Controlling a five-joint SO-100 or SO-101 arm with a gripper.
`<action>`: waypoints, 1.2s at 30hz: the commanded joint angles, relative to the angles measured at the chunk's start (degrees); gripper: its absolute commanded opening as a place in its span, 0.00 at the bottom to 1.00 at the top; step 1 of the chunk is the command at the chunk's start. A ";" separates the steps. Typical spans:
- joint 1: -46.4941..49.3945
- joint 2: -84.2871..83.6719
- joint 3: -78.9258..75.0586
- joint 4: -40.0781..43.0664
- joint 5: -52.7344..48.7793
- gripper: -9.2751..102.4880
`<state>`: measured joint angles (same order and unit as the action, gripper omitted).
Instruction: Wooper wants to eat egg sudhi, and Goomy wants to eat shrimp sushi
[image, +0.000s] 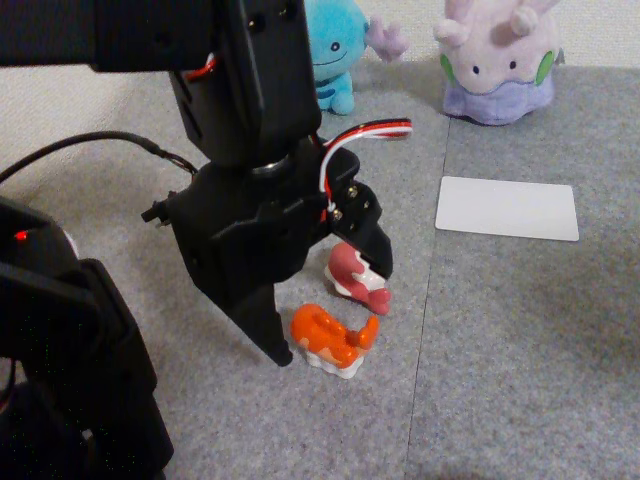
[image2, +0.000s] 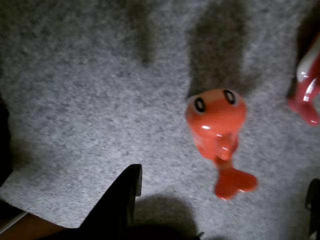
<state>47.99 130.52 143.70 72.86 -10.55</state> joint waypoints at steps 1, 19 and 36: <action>-0.62 -0.09 0.18 -0.97 -0.35 0.42; -0.53 -0.09 10.02 -13.54 0.09 0.42; -0.62 -2.20 10.02 -13.97 1.23 0.27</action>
<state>48.08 129.11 153.98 59.24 -9.84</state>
